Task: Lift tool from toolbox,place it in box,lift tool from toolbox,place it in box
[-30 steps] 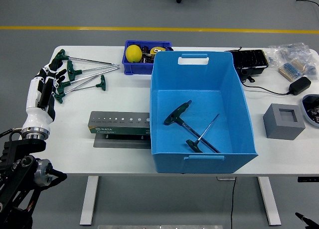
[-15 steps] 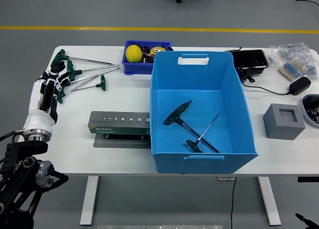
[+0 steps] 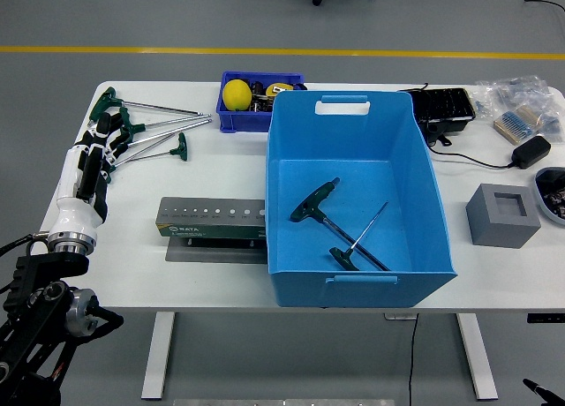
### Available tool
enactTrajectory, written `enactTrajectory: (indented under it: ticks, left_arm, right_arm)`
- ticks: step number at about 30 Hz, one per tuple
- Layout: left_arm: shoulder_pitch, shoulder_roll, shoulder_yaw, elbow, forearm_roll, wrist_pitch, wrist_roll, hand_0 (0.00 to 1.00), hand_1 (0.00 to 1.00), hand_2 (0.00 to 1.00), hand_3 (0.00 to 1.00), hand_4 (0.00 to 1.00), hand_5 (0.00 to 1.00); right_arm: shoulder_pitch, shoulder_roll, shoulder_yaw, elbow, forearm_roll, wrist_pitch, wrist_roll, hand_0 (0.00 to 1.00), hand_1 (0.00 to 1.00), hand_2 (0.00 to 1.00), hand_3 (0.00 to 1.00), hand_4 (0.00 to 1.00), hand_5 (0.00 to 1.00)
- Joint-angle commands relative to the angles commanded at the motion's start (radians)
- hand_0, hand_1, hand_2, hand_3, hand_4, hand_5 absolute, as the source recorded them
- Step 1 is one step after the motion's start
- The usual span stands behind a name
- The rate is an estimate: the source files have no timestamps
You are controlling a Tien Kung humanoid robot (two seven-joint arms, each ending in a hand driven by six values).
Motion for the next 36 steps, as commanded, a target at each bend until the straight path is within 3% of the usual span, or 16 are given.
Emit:
enactTrajectory:
  ticks: [36]
  left_arm:
    - [0.001, -0.012, -0.039, -0.002, 0.019, -0.001, 0.002, 0.83, 0.824, 0.889, 0.779, 0.998, 0.894]
  right_arm:
    - [0.017, -0.004, -0.014, 0.0, 0.005, 0.002, 0.0, 0.771, 0.692, 0.729, 0.685, 0.968, 0.771]
